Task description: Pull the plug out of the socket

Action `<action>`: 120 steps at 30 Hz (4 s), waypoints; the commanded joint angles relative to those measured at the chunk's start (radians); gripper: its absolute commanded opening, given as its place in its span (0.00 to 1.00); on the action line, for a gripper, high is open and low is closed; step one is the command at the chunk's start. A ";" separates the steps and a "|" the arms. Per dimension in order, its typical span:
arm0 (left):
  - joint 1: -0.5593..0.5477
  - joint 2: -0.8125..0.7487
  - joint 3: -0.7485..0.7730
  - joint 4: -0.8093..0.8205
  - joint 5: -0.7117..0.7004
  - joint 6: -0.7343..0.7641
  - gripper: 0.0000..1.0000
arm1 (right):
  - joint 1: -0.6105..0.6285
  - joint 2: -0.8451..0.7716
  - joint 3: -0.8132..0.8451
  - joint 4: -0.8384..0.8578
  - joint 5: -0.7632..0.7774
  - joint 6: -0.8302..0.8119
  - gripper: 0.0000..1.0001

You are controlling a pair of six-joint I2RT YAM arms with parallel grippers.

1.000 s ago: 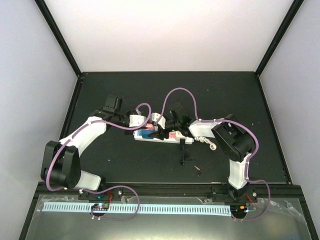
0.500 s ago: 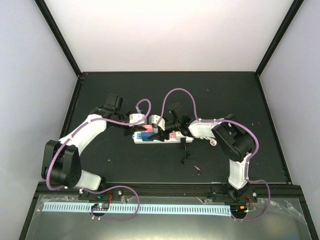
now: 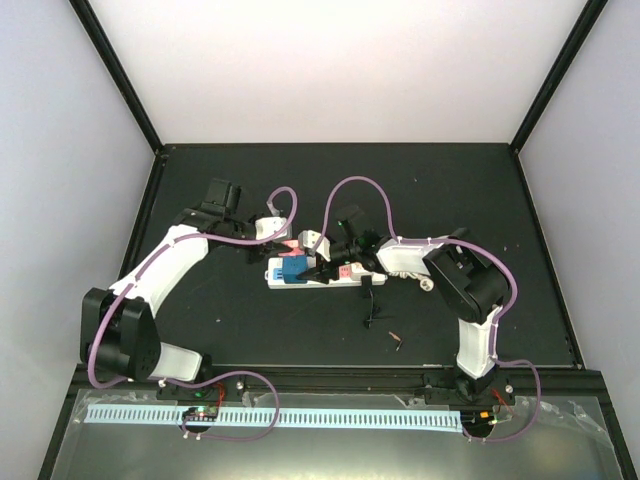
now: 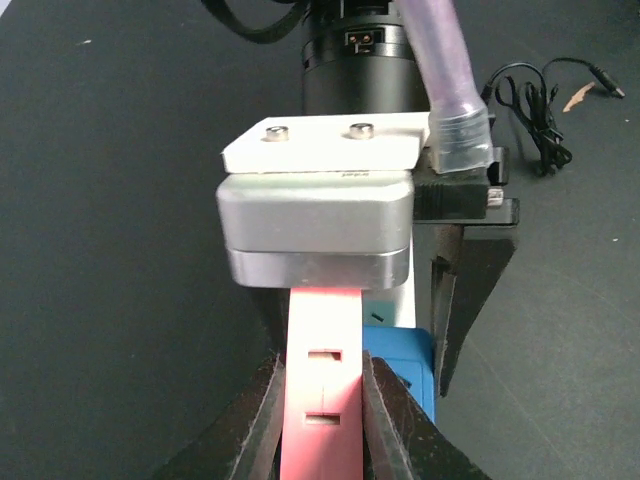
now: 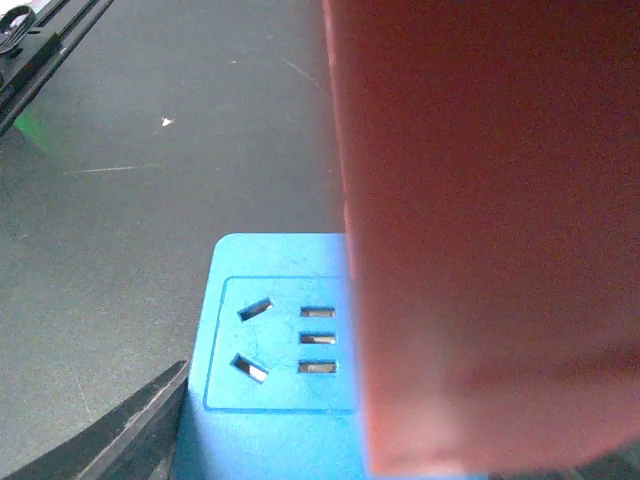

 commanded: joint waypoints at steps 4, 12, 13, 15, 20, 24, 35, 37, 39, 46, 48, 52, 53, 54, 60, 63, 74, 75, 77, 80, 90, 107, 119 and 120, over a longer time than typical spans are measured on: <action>-0.004 -0.021 0.062 -0.028 0.029 0.024 0.02 | 0.001 0.036 -0.006 -0.066 0.007 -0.013 0.26; 0.015 -0.033 0.067 -0.093 0.001 0.047 0.01 | 0.000 0.000 0.010 -0.055 0.000 0.013 0.60; 0.017 -0.037 0.070 -0.099 0.005 0.043 0.01 | 0.001 -0.005 0.017 -0.058 -0.001 0.016 0.62; 0.017 -0.042 0.076 -0.114 0.015 0.031 0.02 | 0.000 -0.016 0.031 -0.063 -0.002 0.021 0.69; 0.021 -0.051 0.091 -0.151 0.020 0.009 0.02 | 0.000 -0.051 0.053 -0.073 -0.017 0.043 0.79; 0.026 -0.049 0.114 -0.182 0.027 -0.018 0.01 | -0.001 -0.083 0.074 -0.093 -0.041 0.067 0.86; 0.051 -0.031 0.180 -0.265 0.095 -0.023 0.02 | -0.024 -0.187 0.152 -0.311 -0.111 0.021 0.83; 0.050 -0.024 0.193 -0.284 0.115 -0.015 0.02 | -0.030 -0.208 0.157 -0.344 -0.126 0.018 0.79; 0.050 -0.021 0.198 -0.304 0.140 -0.003 0.01 | -0.034 -0.228 0.157 -0.363 -0.139 0.023 0.74; 0.051 0.002 0.209 -0.366 0.205 0.047 0.01 | -0.033 -0.255 0.175 -0.397 -0.189 0.091 0.54; 0.051 0.001 0.210 -0.363 0.208 0.039 0.01 | -0.032 -0.255 0.182 -0.400 -0.196 0.109 0.50; 0.051 -0.013 0.203 -0.340 0.223 0.017 0.02 | -0.033 -0.251 0.197 -0.404 -0.196 0.151 0.41; 0.051 -0.016 0.199 -0.332 0.229 0.012 0.02 | -0.033 -0.251 0.201 -0.408 -0.196 0.159 0.37; 0.051 -0.020 0.196 -0.326 0.234 0.007 0.02 | -0.033 -0.251 0.205 -0.409 -0.194 0.168 0.33; 0.051 -0.015 0.211 -0.328 0.222 -0.021 0.25 | -0.052 -0.250 0.216 -0.403 -0.227 0.234 0.07; 0.057 0.006 0.234 -0.347 0.215 -0.016 0.30 | -0.080 -0.252 0.214 -0.385 -0.253 0.270 0.01; 0.074 0.009 0.207 -0.300 0.341 -0.083 0.38 | -0.132 -0.313 0.152 -0.323 -0.324 0.287 0.01; 0.075 0.014 0.207 -0.302 0.358 -0.088 0.38 | -0.131 -0.314 0.153 -0.324 -0.325 0.286 0.01; 0.074 0.023 0.206 -0.309 0.387 -0.092 0.38 | -0.131 -0.314 0.160 -0.334 -0.325 0.281 0.01; 0.075 0.033 0.195 -0.304 0.415 -0.109 0.37 | -0.132 -0.314 0.169 -0.340 -0.319 0.278 0.01; 0.075 0.048 0.174 -0.262 0.442 -0.169 0.14 | -0.132 -0.316 0.173 -0.340 -0.325 0.278 0.03; 0.094 0.044 0.178 -0.250 0.557 -0.259 0.02 | -0.241 -0.356 0.095 -0.291 -0.217 0.183 0.79; 0.095 -0.038 0.097 -0.037 0.585 -0.449 0.01 | -0.196 -0.339 -0.011 -0.099 -0.120 0.249 0.83; 0.096 -0.046 0.087 -0.013 0.581 -0.469 0.02 | -0.186 -0.339 -0.010 -0.085 -0.120 0.263 0.83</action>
